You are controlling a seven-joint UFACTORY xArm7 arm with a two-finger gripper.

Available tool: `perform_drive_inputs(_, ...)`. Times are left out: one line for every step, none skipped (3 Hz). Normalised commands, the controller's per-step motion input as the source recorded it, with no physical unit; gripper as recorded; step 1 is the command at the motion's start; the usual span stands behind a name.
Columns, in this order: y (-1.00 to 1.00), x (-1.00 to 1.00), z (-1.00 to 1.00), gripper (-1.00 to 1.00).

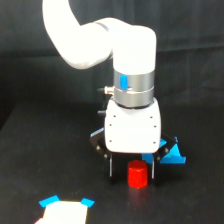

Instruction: Pick up the red object from the table

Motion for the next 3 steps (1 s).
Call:
perform_drive_inputs(-0.43, -0.23, -0.18, -1.00)
perform_drive_inputs(0.45, 0.20, -0.03, -1.00)
perform_drive_inputs(0.06, 0.32, 0.46, -1.00)
